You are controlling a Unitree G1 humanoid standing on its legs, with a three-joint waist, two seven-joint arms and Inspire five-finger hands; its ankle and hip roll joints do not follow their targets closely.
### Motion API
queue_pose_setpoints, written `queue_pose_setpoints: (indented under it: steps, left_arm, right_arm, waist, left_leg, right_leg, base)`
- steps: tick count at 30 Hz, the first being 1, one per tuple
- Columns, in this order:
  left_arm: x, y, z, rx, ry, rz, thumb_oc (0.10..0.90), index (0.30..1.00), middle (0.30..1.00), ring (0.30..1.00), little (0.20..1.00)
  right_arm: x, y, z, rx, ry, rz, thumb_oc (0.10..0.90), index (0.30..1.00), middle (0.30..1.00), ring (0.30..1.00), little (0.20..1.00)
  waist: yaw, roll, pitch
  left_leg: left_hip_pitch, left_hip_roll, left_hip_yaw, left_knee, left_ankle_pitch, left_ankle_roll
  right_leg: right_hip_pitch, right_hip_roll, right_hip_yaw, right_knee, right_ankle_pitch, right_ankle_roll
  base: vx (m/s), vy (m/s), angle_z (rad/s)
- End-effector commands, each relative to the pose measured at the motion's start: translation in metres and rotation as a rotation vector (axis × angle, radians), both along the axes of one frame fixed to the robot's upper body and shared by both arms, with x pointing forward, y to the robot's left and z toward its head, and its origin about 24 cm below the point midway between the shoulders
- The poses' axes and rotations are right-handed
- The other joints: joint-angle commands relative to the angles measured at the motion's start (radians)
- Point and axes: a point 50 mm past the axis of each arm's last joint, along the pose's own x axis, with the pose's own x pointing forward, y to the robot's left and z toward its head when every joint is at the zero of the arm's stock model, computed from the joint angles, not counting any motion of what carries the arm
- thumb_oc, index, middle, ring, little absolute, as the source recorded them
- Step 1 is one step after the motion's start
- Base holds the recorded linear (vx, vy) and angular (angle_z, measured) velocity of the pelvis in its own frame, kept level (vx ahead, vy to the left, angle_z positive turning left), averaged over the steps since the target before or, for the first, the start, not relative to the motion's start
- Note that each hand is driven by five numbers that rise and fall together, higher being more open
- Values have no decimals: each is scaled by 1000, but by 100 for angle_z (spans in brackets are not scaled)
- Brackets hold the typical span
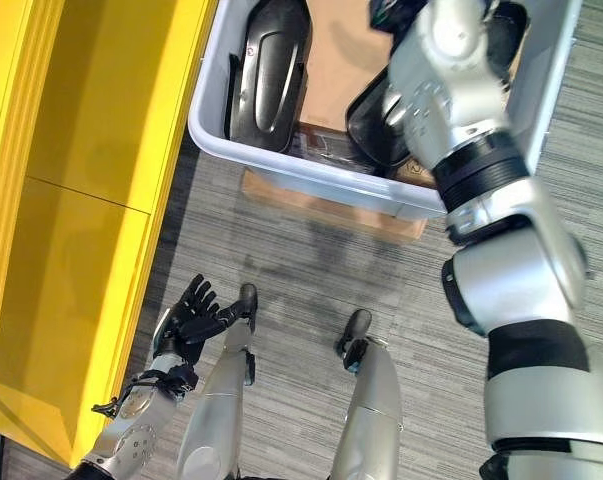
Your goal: Move parts from the plastic box to the shelf.
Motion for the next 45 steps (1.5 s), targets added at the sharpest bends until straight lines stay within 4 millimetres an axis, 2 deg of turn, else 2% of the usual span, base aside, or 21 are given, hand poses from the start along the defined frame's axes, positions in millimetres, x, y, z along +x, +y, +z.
queue_pose_setpoints:
  steps: [1, 5, 8, 9, 10, 17, 25, 32, 45]
  left_arm:
    - [-2, 6, 12, 16, -70, 22, 900, 1000, 1000, 1000, 1000]
    - [-1, 5, 13, 31, -72, 27, 900, 1000, 1000, 1000, 1000]
    - [-1, 4, 13, 38, -73, 22, 900, 1000, 1000, 1000, 1000]
    - [-1, 4, 13, 38, -73, 22, 900, 1000, 1000, 1000, 1000]
    - [-2, 3, 12, 57, -70, 15, 900, 1000, 1000, 1000, 1000]
    - [-1, -1, 13, 67, -79, -1, 900, 1000, 1000, 1000, 1000]
    - [1, -2, 15, 96, -96, -11, 900, 1000, 1000, 1000, 1000]
    - [3, -1, 16, 117, -100, -5, 900, 1000, 1000, 1000, 1000]
    - [0, 0, 12, 118, -84, 14, 900, 1000, 1000, 1000, 1000]
  right_arm:
    - [-44, 4, 55, -50, -313, -64, 900, 1000, 1000, 1000, 1000]
    - [-44, 17, 34, -112, -320, -138, 900, 1000, 1000, 1000, 1000]
    - [-42, 20, 28, -152, -317, -197, 900, 1000, 1000, 1000, 1000]
    - [-42, 20, 28, -152, -317, -197, 900, 1000, 1000, 1000, 1000]
    - [-41, 21, 18, -221, -328, -293, 900, 1000, 1000, 1000, 1000]
    - [-29, 21, -1, -260, -267, -388, 900, 1000, 1000, 1000, 1000]
    - [-29, 15, -5, -290, -287, -520, 900, 1000, 1000, 1000, 1000]
    - [-44, 15, -11, -354, -383, -576, 900, 1000, 1000, 1000, 1000]
    - [-35, -3, -37, -324, -290, -607, 900, 1000, 1000, 1000, 1000]
  waist:
    - [15, -51, -3]
    - [0, -61, -3]
    - [-3, -66, -3]
    - [-3, -66, -3]
    - [-8, -68, -3]
    - [-10, -79, -3]
    - [-5, -85, -3]
    - [-9, -100, -3]
    - [-20, -115, -3]
  left_leg:
    - [124, 6, -19, 71, -207, 23]
    - [131, 3, -10, 83, -222, 32]
    - [132, 1, -10, 91, -226, 35]
    - [132, 2, -10, 91, -226, 35]
    - [130, -1, -8, 101, -232, 38]
    - [129, -3, -5, 117, -243, 44]
    - [110, -11, -9, 143, -253, 48]
    - [96, -18, -12, 154, -251, 54]
    - [77, -17, -2, 169, -257, 56]
  right_leg:
    - [106, 14, 87, -158, 73, 122]
    - [123, 15, 91, -182, 87, 124]
    - [132, 15, 93, -190, 91, 126]
    - [132, 15, 93, -190, 91, 126]
    - [141, 13, 93, -197, 93, 128]
    - [159, 14, 90, -216, 103, 132]
    - [168, 7, 85, -229, 107, 135]
    - [176, 1, 81, -243, 120, 136]
    - [167, 3, 89, -254, 123, 131]
  base:
    - [-4, 49, -5]
    - [-7, 43, -7]
    - [0, 27, -4]
    - [-6, 52, -3]
    - [-6, 39, -1]
    - [-5, 19, -1]
    - [-3, 18, 0]
    - [-3, 6, 0]
    - [-1, 3, 1]
